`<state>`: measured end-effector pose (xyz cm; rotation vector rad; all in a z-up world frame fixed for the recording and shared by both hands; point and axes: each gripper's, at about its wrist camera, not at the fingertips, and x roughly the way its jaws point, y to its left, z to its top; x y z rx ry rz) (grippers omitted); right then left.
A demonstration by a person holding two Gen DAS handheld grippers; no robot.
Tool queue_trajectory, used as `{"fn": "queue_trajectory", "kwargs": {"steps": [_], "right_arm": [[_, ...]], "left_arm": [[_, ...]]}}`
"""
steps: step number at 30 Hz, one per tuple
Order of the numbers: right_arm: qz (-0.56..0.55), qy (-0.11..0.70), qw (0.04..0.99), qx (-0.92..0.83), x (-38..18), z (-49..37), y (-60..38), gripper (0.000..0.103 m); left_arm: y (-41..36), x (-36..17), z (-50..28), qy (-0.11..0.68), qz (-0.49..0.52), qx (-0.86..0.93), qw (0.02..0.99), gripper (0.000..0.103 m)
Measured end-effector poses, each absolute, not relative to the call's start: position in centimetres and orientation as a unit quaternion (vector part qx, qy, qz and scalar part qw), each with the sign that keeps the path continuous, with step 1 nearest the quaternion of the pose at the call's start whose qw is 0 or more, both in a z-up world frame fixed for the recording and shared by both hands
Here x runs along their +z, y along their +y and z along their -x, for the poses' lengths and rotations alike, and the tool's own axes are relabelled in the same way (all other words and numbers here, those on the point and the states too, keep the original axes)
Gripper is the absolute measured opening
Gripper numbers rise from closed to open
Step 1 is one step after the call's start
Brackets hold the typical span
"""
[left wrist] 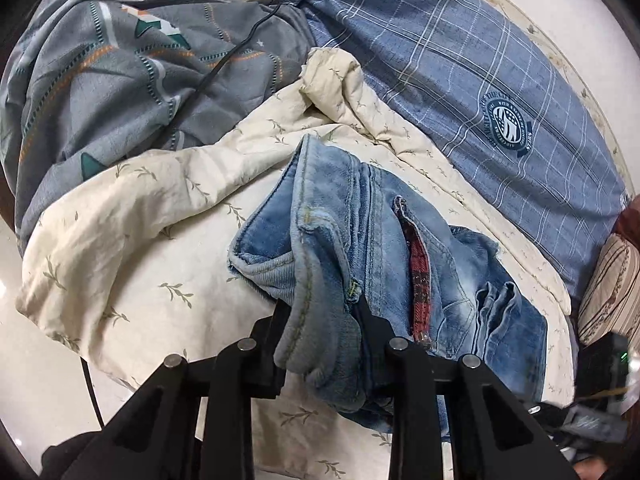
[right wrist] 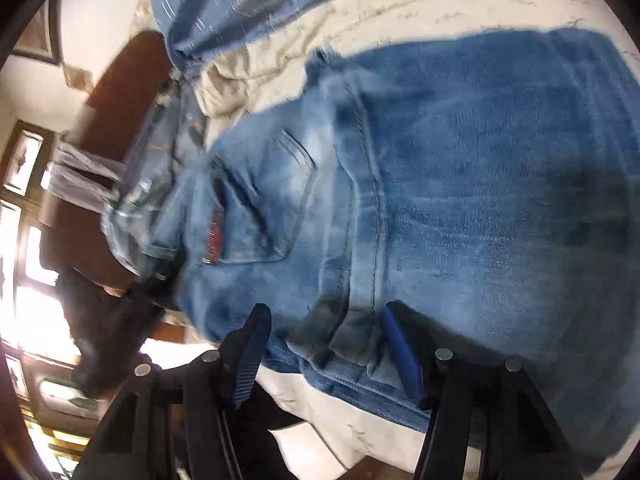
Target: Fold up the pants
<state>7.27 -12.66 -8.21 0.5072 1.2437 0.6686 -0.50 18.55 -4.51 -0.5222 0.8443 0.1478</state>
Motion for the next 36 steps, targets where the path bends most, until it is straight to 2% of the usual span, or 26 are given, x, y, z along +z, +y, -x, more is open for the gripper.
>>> {"fn": "queue_trajectory", "kwargs": {"steps": [6, 9, 12, 17, 23, 28, 32, 36], "right_arm": [[-0.243, 0.514, 0.762, 0.309, -3.9, -9.1, -13.7, 0.062], [-0.257, 0.501, 0.775, 0.287, -4.8, -11.7, -14.2, 0.062], [-0.293, 0.534, 0.751, 0.256, -8.6, -14.8, -14.1, 0.062], [-0.305, 0.496, 0.763, 0.282, -5.4, -11.9, -16.0, 0.062], [-0.307, 0.478, 0.775, 0.277, -5.9, -6.5, -20.8, 0.063], [-0.285, 0.492, 0.773, 0.282, -7.5, -4.6, -20.6, 0.063], [-0.32, 0.452, 0.786, 0.276, -6.7, -4.0, -23.5, 0.063], [-0.38, 0.404, 0.797, 0.238, -6.3, -2.7, -28.5, 0.063]], "left_arm": [[18.5, -4.5, 0.4, 0.408, 0.25, 0.077, 0.875, 0.029], [18.3, -4.3, 0.3, 0.41, 0.244, 0.08, 0.875, 0.029], [17.9, -3.8, 0.3, 0.411, 0.23, 0.081, 0.879, 0.029], [16.9, -2.5, 0.1, 0.402, 0.195, 0.081, 0.891, 0.029], [13.5, 0.3, -0.1, 0.376, 0.096, 0.075, 0.918, 0.029], [8.7, 3.0, -0.3, 0.351, -0.051, 0.044, 0.934, 0.028], [2.6, 4.1, 0.5, 0.313, -0.226, -0.004, 0.923, 0.028], [-4.6, 2.9, 2.5, 0.269, -0.389, -0.069, 0.878, 0.028]]}}
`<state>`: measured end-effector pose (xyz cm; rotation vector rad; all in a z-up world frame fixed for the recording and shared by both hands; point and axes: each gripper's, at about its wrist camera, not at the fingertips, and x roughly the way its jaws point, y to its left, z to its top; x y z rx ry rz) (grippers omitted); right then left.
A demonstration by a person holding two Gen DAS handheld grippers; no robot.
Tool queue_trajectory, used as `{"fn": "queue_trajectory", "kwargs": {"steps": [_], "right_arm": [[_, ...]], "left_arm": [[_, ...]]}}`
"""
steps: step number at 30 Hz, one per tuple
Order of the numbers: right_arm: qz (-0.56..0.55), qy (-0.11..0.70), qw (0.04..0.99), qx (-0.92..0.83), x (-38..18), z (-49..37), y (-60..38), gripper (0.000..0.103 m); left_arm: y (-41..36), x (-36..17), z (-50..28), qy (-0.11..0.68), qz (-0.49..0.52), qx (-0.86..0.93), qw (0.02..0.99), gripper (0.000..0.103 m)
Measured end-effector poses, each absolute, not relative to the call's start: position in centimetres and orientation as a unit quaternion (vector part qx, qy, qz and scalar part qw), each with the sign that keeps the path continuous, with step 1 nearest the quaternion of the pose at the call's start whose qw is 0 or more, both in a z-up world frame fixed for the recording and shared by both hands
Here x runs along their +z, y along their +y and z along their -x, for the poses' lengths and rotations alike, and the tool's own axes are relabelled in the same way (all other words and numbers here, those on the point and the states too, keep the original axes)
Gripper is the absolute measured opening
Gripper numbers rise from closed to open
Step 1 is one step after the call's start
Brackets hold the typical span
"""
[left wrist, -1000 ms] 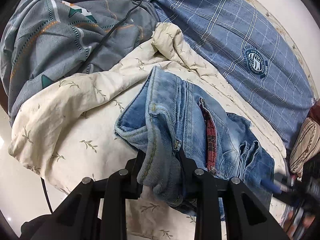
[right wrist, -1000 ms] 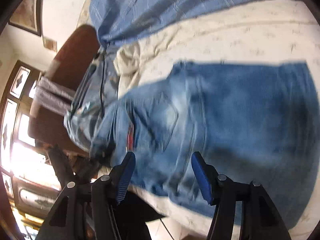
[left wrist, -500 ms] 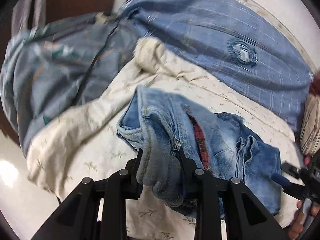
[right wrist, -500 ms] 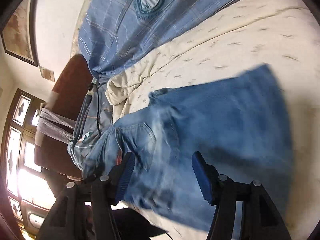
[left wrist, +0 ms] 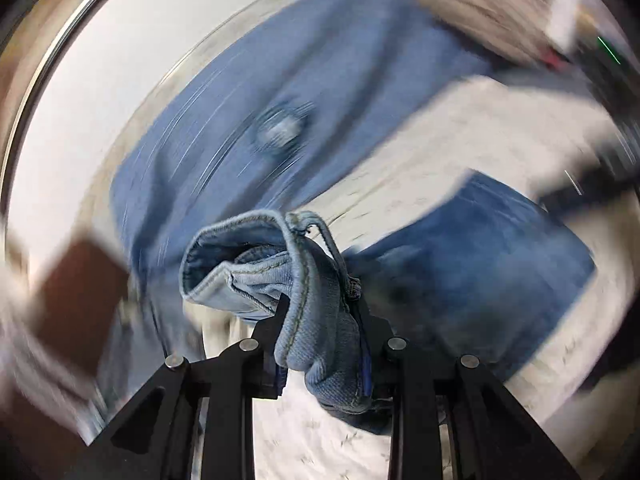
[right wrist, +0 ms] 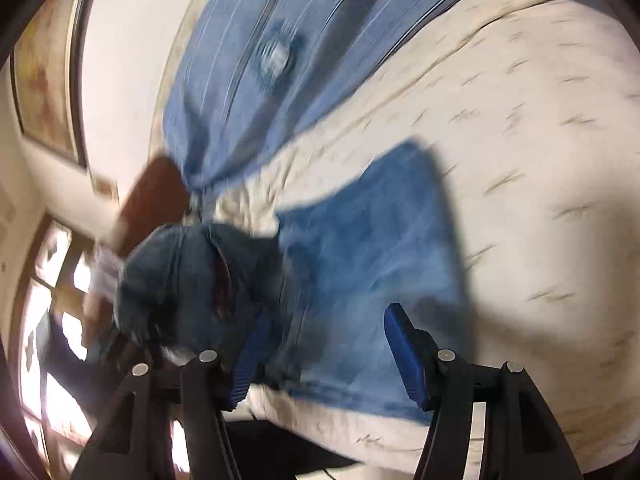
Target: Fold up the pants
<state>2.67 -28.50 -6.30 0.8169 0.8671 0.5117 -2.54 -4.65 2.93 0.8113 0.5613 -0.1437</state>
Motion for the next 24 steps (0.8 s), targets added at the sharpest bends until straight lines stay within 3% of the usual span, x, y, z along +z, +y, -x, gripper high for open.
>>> {"fn": "queue_trajectory", "kwargs": {"steps": [3, 8, 12, 14, 18, 22, 24], "right_arm": [[-0.43, 0.37, 0.798, 0.203, -6.6, -1.8, -31.9, 0.063], [-0.489, 0.349, 0.784, 0.157, -8.2, -0.3, -36.6, 0.063], [-0.498, 0.355, 0.778, 0.143, -8.9, 0.0, -38.6, 0.067], [-0.497, 0.359, 0.778, 0.139, -9.0, -0.1, -38.4, 0.068], [-0.467, 0.366, 0.79, 0.155, -8.3, -0.6, -36.6, 0.069], [-0.384, 0.393, 0.811, 0.202, -6.4, -0.7, -32.5, 0.074], [-0.336, 0.413, 0.818, 0.217, -5.6, -0.9, -30.0, 0.075]], "left_arm": [[-10.0, 0.0, 4.6, 0.244, -0.502, -0.126, 0.82, 0.028], [-15.5, -7.0, 5.8, 0.272, -0.613, -0.193, 0.716, 0.029], [-16.0, -9.5, 6.4, 0.252, -0.658, -0.19, 0.684, 0.037], [-15.3, -7.8, 6.3, 0.269, -0.619, -0.204, 0.71, 0.042], [-11.6, -0.6, 6.4, 0.302, -0.431, -0.248, 0.814, 0.071], [-3.4, 4.8, 5.3, 0.298, -0.2, -0.214, 0.909, 0.081], [1.8, 5.1, 3.6, 0.311, -0.073, -0.173, 0.932, 0.081]]}}
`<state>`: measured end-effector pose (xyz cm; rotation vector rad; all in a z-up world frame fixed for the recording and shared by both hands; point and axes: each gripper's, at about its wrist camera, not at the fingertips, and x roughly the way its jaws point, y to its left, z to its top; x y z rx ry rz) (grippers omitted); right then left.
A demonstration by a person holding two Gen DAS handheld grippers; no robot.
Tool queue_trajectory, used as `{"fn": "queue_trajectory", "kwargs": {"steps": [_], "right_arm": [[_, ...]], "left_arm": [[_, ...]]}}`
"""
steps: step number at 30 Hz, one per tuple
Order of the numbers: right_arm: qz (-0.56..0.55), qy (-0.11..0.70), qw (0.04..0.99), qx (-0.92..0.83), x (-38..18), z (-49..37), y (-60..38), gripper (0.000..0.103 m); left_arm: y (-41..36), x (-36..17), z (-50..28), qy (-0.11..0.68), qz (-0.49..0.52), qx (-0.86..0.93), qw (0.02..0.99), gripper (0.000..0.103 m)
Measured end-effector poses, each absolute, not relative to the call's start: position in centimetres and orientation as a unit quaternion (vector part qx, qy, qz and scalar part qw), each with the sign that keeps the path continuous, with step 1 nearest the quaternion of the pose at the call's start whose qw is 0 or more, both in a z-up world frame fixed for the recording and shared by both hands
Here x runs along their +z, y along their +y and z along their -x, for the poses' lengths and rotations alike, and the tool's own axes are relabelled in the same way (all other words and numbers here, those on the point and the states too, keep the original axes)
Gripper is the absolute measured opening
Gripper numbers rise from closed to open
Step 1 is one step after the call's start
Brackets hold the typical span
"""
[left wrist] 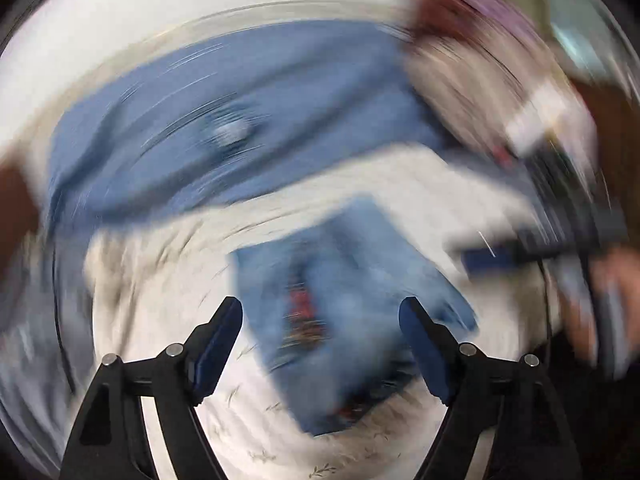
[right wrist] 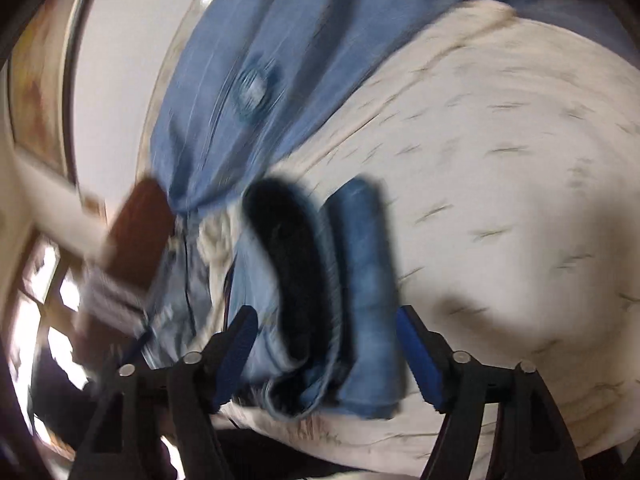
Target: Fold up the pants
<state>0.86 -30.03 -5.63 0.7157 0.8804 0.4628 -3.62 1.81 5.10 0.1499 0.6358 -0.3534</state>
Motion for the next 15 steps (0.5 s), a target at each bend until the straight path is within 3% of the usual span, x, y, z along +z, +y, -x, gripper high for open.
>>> {"fn": "queue_trajectory", "kwargs": {"steps": [3, 9, 10, 11, 12, 15], "right_arm": [[-0.298, 0.432, 0.822, 0.221, -5.4, -0.9, -27.8, 0.075], [-0.245, 0.442, 0.835, 0.219, -3.8, -2.6, -24.3, 0.075], [-0.235, 0.451, 0.829, 0.232, -3.8, -3.1, -23.5, 0.07], [-0.215, 0.472, 0.818, 0.247, -3.9, -3.5, -22.3, 0.036], [-0.194, 0.485, 0.817, 0.245, -3.8, -3.5, -21.4, 0.024], [-0.126, 0.467, 0.846, 0.223, -1.4, -1.9, -19.8, 0.019]], "left_arm": [[6.7, 2.6, 1.4, 0.345, 0.049, -0.139, 0.927, 0.081], [6.3, -3.2, -1.7, 0.425, 0.059, -0.136, 0.893, 0.081], [5.7, -3.8, -1.7, 0.432, 0.049, -0.14, 0.889, 0.081], [5.2, -4.3, -1.3, 0.435, 0.036, -0.139, 0.889, 0.081], [4.9, -4.4, -1.0, 0.429, 0.022, -0.133, 0.893, 0.081], [4.5, -4.1, -0.6, 0.421, 0.011, -0.143, 0.896, 0.081]]}}
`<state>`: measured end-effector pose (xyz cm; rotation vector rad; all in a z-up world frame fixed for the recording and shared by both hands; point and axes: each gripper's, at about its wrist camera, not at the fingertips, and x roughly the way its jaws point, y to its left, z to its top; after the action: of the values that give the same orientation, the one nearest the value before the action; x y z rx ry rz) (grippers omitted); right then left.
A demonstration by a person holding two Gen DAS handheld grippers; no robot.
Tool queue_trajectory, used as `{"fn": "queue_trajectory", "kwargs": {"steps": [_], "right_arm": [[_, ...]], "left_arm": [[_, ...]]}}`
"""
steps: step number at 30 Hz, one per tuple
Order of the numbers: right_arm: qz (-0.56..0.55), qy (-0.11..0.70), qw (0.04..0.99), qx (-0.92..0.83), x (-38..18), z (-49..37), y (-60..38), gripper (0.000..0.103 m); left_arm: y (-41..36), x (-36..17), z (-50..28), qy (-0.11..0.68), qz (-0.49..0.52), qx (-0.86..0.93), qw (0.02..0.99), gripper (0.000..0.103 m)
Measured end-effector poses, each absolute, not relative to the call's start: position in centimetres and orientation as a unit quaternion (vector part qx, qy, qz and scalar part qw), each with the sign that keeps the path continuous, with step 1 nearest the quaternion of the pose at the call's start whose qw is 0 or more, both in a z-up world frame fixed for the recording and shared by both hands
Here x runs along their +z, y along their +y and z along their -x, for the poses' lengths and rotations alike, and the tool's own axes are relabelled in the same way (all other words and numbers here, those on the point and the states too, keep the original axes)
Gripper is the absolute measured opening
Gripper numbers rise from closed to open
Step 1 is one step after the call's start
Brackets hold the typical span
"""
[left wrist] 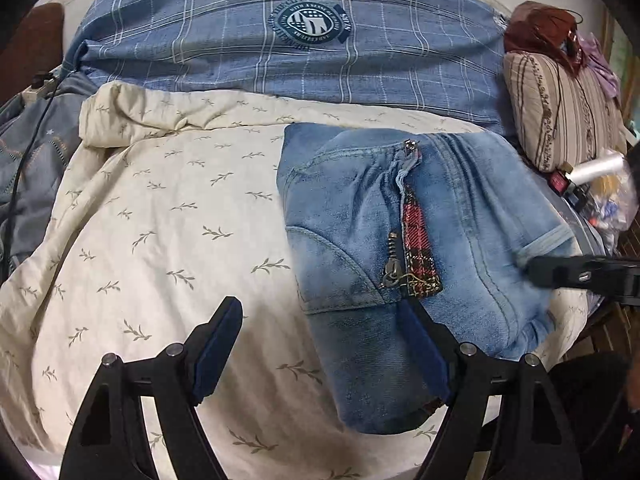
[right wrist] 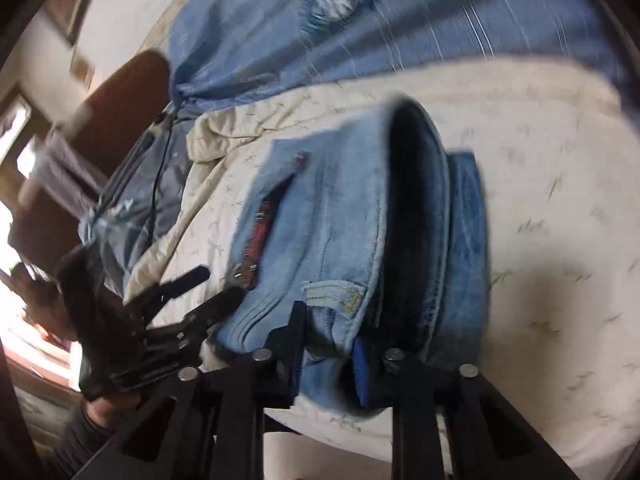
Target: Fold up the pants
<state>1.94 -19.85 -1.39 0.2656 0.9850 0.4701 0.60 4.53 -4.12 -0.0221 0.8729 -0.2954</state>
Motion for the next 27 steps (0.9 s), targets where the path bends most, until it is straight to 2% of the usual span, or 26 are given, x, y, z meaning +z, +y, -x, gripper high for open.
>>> {"fn": "queue_trajectory", "kwargs": {"steps": [2, 4, 7, 8, 10, 11, 12, 14, 19, 22, 24, 26, 27], "right_arm": [[-0.095, 0.461, 0.86, 0.199, -0.6, -0.9, -19.7, 0.018], [-0.076, 0.487, 0.853, 0.174, -2.6, -1.2, -19.8, 0.018], [-0.132, 0.507, 0.835, 0.165, -6.2, -2.6, -21.3, 0.024], [-0.16, 0.501, 0.834, 0.167, -6.3, -2.7, -22.0, 0.025], [-0.171, 0.503, 0.829, 0.176, -6.4, -2.9, -22.3, 0.028], [-0.167, 0.506, 0.827, 0.178, -6.4, -2.9, -22.5, 0.029], [-0.167, 0.513, 0.822, 0.183, -6.3, -3.0, -22.7, 0.029], [-0.166, 0.513, 0.822, 0.184, -5.2, -2.7, -23.1, 0.037], [-0.155, 0.452, 0.863, 0.166, 1.1, -2.4, -23.8, 0.039], [-0.214, 0.437, 0.838, 0.245, 3.0, -5.3, -22.3, 0.059], [-0.233, 0.457, 0.814, 0.272, 1.9, -8.4, -21.0, 0.059], [-0.217, 0.509, 0.797, 0.24, -1.5, -11.4, -20.4, 0.058], [-0.223, 0.556, 0.775, 0.203, -4.6, -13.1, -20.6, 0.051]], "left_arm": [[4.6, -3.8, -0.5, 0.417, 0.017, -0.154, 0.895, 0.081], [4.6, -2.7, -0.2, 0.399, 0.017, -0.151, 0.904, 0.081], [4.2, -0.8, 0.4, 0.369, 0.01, -0.156, 0.916, 0.081], [3.5, -0.9, 0.4, 0.374, -0.013, -0.155, 0.914, 0.081], [0.7, -3.9, -0.8, 0.438, -0.099, -0.157, 0.88, 0.081], [0.4, -4.5, -0.8, 0.434, -0.107, -0.15, 0.882, 0.081], [0.5, -4.4, -0.6, 0.428, -0.093, -0.147, 0.887, 0.081], [0.7, -4.3, -0.8, 0.432, -0.08, -0.145, 0.887, 0.081], [0.6, -4.4, -0.9, 0.43, -0.084, -0.15, 0.886, 0.081], [0.8, -4.6, -1.1, 0.432, -0.079, -0.155, 0.885, 0.081], [1.0, -4.8, -1.4, 0.434, -0.075, -0.159, 0.884, 0.081], [1.5, -4.5, -1.4, 0.434, -0.056, -0.17, 0.883, 0.081], [1.9, -4.2, -1.4, 0.432, -0.043, -0.181, 0.883, 0.081]]}}
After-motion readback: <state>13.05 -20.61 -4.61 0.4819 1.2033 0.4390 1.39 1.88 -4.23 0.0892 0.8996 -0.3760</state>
